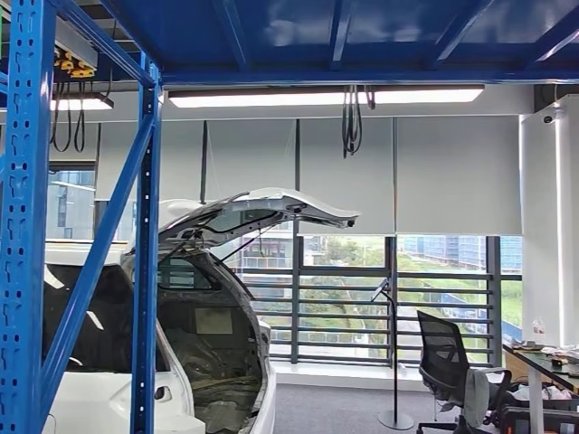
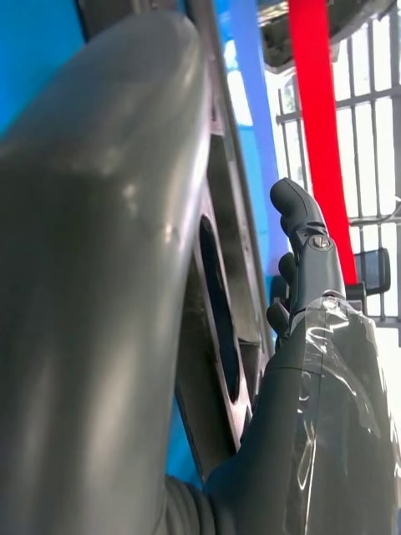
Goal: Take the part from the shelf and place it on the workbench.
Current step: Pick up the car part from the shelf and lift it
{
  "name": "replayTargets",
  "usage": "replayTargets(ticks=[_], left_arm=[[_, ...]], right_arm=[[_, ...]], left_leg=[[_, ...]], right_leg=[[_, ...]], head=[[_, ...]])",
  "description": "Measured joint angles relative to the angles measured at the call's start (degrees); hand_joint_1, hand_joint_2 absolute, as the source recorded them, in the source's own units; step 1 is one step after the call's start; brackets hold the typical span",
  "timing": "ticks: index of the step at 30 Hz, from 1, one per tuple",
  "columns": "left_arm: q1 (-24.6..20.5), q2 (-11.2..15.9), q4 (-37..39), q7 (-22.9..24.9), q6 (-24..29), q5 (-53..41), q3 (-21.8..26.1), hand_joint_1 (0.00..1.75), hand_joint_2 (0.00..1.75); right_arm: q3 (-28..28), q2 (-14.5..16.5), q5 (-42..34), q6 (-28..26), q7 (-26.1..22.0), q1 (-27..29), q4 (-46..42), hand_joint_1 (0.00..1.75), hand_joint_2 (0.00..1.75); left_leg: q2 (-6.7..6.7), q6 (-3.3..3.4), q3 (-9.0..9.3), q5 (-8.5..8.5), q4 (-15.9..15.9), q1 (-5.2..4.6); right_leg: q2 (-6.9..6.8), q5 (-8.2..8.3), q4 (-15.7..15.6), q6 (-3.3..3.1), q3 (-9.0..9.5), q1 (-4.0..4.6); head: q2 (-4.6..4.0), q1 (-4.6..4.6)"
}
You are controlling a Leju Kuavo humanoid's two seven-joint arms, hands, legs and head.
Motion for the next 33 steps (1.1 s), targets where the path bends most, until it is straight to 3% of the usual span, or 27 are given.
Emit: replayTargets(ticks=[2,6,33], left_arm=[[0.0,-0.01,0.0,0.02,0.02,0.02,0.0,0.0,0.0],[0.0,-0.02,0.0,0.02,0.02,0.02,0.0,0.0,0.0],[0.01,-0.02,0.0,0.02,-0.03,0.02,0.0,0.0,0.0]], right_arm=[[-0.57,0.22,0.1,-0.4,0.01,0.03,0.04,0.0,0.0],[-1.32,0.49,0.46,-0.66,0.18,0.08,0.04,0.0,1.75],[-3.13,0.75,0.18,0.98,0.06,0.07,0.34,0.0,1.75]], left_leg=[[0.0,0.0,0.0,0.0,0.0,0.0],[0.0,0.0,0.0,0.0,0.0,0.0],[0.0,0.0,0.01,0.0,0.0,0.0]], right_leg=[[0.0,0.0,0.0,0.0,0.0,0.0],[0.0,0.0,0.0,0.0,0.0,0.0],[0.0,0.0,0.0,0.0,0.01,0.0]], head=[[0.0,0.0],[0.0,0.0],[0.0,0.0]])
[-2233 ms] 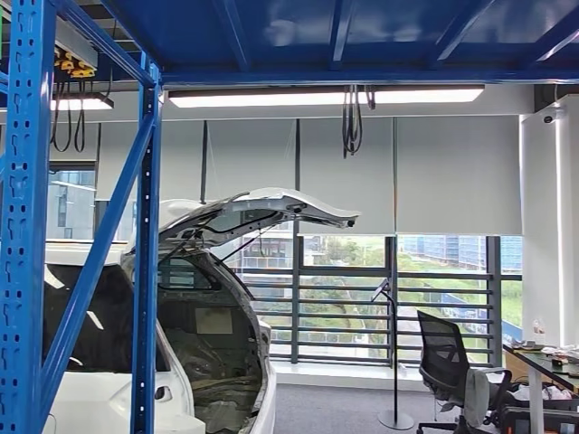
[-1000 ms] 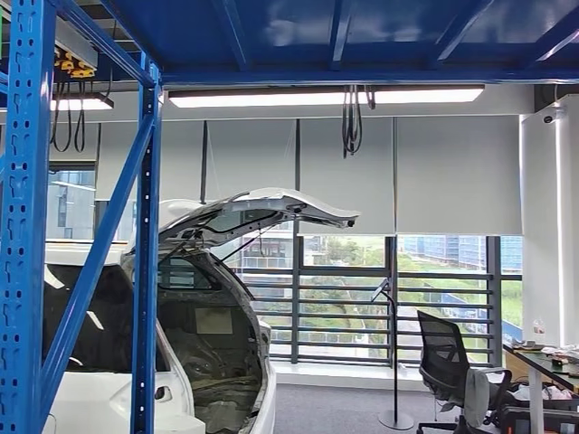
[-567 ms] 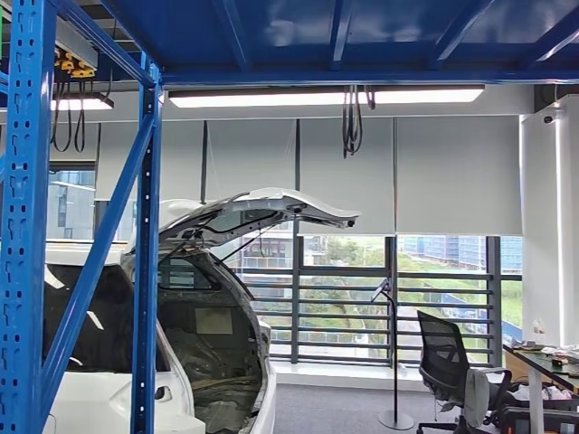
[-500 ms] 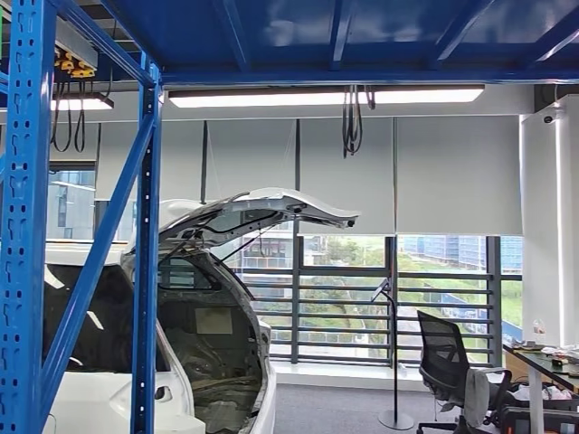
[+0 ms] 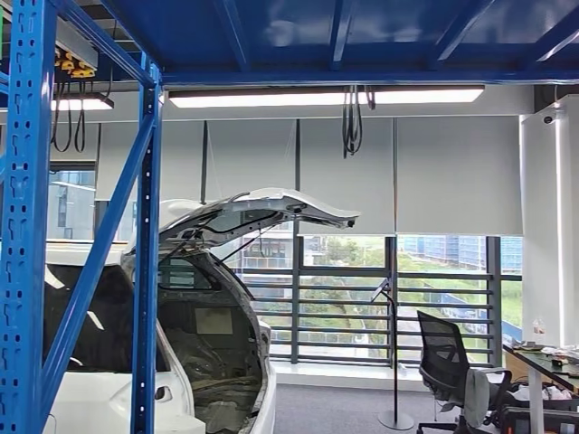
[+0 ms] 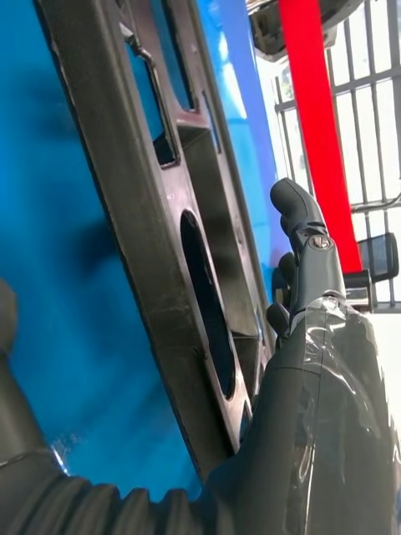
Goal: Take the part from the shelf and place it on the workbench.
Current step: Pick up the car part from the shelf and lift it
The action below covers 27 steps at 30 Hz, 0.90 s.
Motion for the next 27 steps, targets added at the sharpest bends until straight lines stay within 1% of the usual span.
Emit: replayTargets(ticks=[13,27], left_arm=[[0.01,0.0,0.0,-0.09,-0.02,0.0,0.0,0.0,0.0],[-0.02,0.01,0.0,-1.84,1.1,-0.7,-0.21,0.0,0.0]], right_arm=[[-0.54,0.02,-0.2,0.64,-0.15,-0.19,0.09,0.0,1.75],[-0.99,0.02,-0.27,1.0,-0.61,-0.1,0.09,0.0,1.75]], left_leg=[[0.0,0.0,0.07,0.0,0.0,0.0],[0.0,0.0,0.11,0.0,0.0,0.0]], right_leg=[[0.0,0.0,0.0,0.0,0.07,0.0],[0.01,0.0,0.0,0.0,0.08,0.0]], head=[[0.0,0.0],[0.0,0.0]])
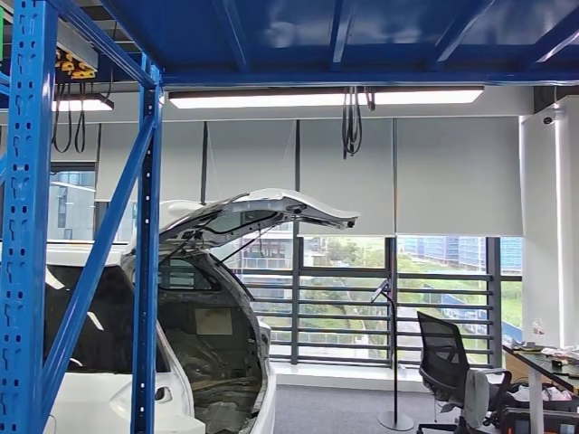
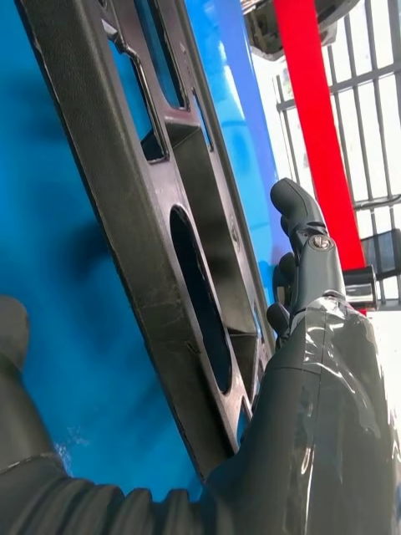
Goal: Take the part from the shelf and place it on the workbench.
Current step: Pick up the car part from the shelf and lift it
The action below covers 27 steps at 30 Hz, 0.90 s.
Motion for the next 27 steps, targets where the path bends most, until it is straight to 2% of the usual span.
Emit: replayTargets(ticks=[7,27], left_arm=[[-0.18,-0.01,0.0,-1.89,1.11,-0.55,-1.08,0.0,0.0],[-0.27,-0.02,0.0,-1.0,0.43,0.02,-1.27,0.0,0.0]], right_arm=[[-0.93,-0.26,0.09,-0.08,0.0,0.58,-0.36,0.0,1.75],[-1.78,-0.32,0.4,0.92,-0.39,0.84,-0.72,0.0,1.75]], left_leg=[[0.0,0.0,0.06,0.0,0.0,0.0],[0.01,0.0,0.16,0.0,0.0,0.0]], right_leg=[[0.0,0.0,0.0,0.0,0.07,0.0],[0.01,0.0,0.0,0.0,0.17,0.0]], head=[[0.0,0.0],[0.0,0.0]])
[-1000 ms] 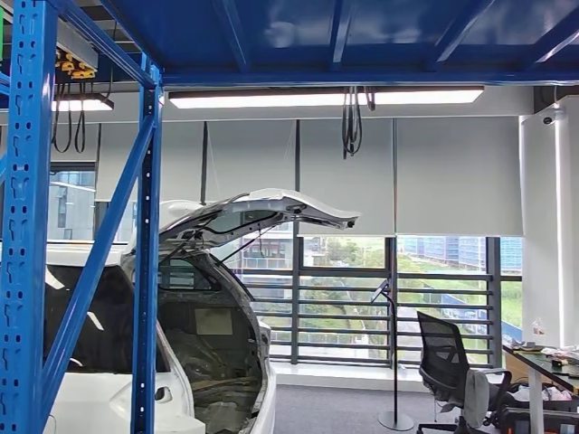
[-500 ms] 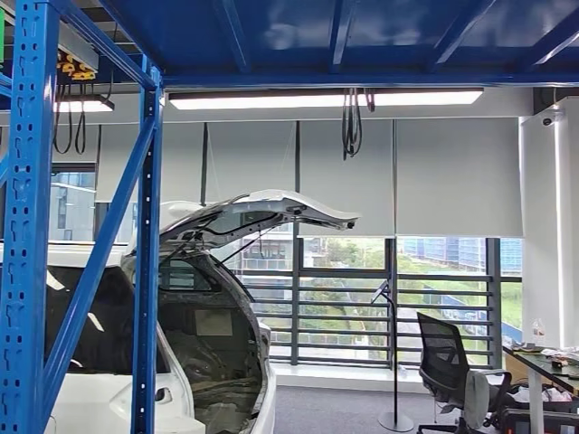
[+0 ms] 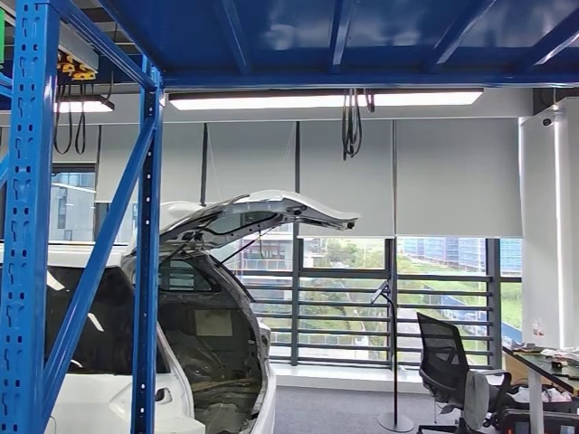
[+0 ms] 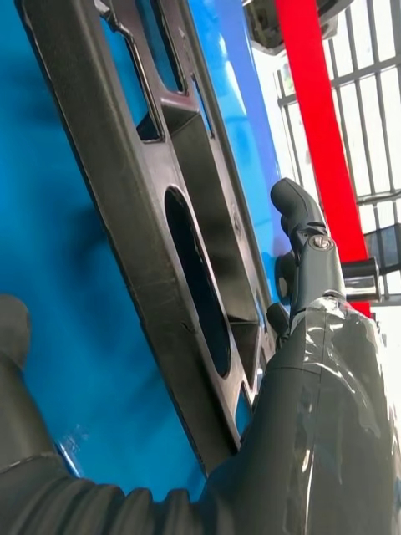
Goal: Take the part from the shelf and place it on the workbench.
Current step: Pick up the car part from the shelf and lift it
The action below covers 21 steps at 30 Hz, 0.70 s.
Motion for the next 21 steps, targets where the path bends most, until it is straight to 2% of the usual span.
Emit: replayTargets(ticks=[6,10,21], left_arm=[[0.01,0.01,0.0,0.0,-0.04,0.05,0.0,0.0,0.0],[0.02,0.0,0.0,0.0,-0.04,0.07,0.0,0.0,0.0],[0.03,0.0,0.0,0.01,-0.09,0.16,0.0,0.0,0.0]], right_arm=[[-0.51,0.0,-0.07,0.6,-0.13,0.01,0.0,0.04,1.75],[-0.6,0.0,0.22,0.44,-0.06,0.2,0.02,1.73,1.75],[-0.66,0.0,0.56,-0.4,-0.03,0.79,0.04,1.75,1.75]], left_leg=[[0.0,0.0,0.01,0.0,0.0,0.0],[0.0,0.0,0.0,0.0,0.0,0.0],[0.0,0.0,0.0,0.0,0.0,0.0]], right_leg=[[0.0,0.0,0.0,0.0,0.0,0.0],[0.0,0.0,0.0,0.0,0.0,0.0],[0.0,0.0,0.0,0.0,0.0,0.0]], head=[[0.0,0.0],[0.0,0.0],[0.0,0.0]])
